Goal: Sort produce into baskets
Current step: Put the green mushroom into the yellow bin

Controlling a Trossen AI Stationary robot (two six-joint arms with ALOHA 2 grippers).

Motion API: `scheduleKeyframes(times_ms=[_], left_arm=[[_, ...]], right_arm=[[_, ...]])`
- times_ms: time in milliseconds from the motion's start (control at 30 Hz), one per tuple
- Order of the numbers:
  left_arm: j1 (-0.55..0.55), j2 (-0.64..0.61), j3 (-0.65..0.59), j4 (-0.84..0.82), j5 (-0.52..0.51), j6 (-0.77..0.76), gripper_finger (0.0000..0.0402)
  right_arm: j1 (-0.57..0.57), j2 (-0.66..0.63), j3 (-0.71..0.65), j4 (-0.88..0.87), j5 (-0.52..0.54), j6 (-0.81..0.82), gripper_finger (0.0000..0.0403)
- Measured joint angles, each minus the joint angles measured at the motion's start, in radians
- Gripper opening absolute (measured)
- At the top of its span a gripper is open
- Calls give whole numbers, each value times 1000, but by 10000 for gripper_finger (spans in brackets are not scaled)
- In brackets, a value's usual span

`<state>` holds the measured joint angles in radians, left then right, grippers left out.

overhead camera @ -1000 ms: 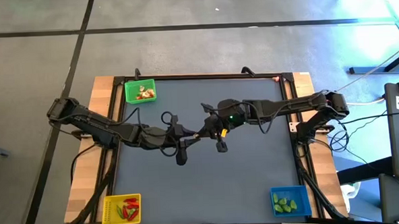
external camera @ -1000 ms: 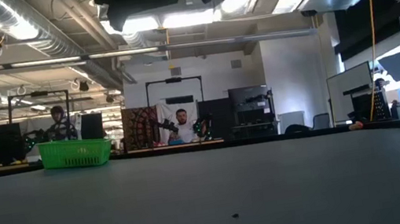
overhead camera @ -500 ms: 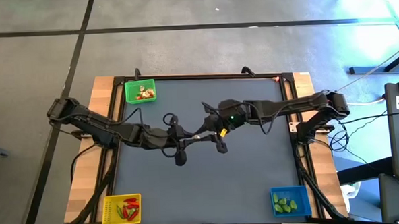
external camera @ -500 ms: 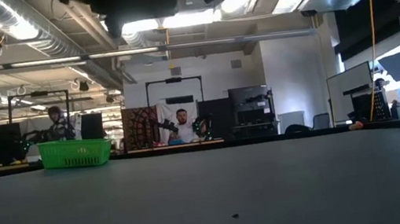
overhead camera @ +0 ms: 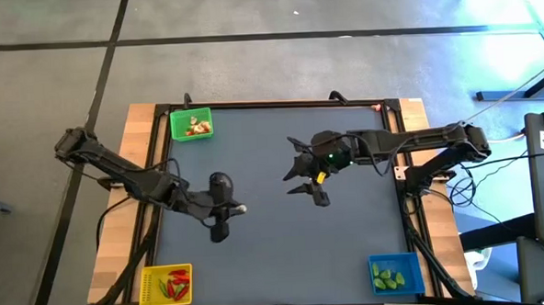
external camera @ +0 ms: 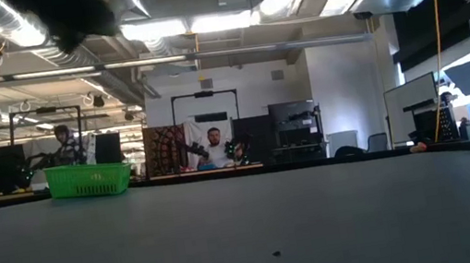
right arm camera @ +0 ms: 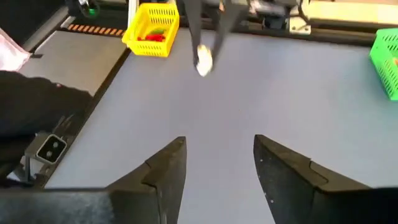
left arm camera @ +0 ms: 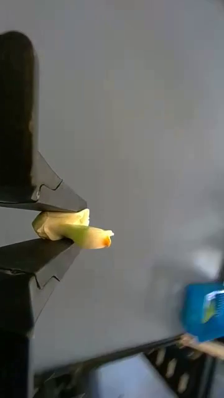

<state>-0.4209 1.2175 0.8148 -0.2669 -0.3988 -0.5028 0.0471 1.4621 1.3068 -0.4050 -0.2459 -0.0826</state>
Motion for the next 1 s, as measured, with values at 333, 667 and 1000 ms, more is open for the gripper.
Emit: scheduleKeyframes(times_ms=[333, 667, 1000], left_arm=[[-176, -40, 128, -395, 202, -319, 56], [-377, -29, 130, -463, 275, -678, 56], [-596, 117, 128, -424, 467, -1015, 56]], right_arm=[[0, 33, -2, -95, -1, 12, 189], [-1, 101, -1, -96, 10, 11, 189], [-2, 125, -2, -117, 29, -1, 189]])
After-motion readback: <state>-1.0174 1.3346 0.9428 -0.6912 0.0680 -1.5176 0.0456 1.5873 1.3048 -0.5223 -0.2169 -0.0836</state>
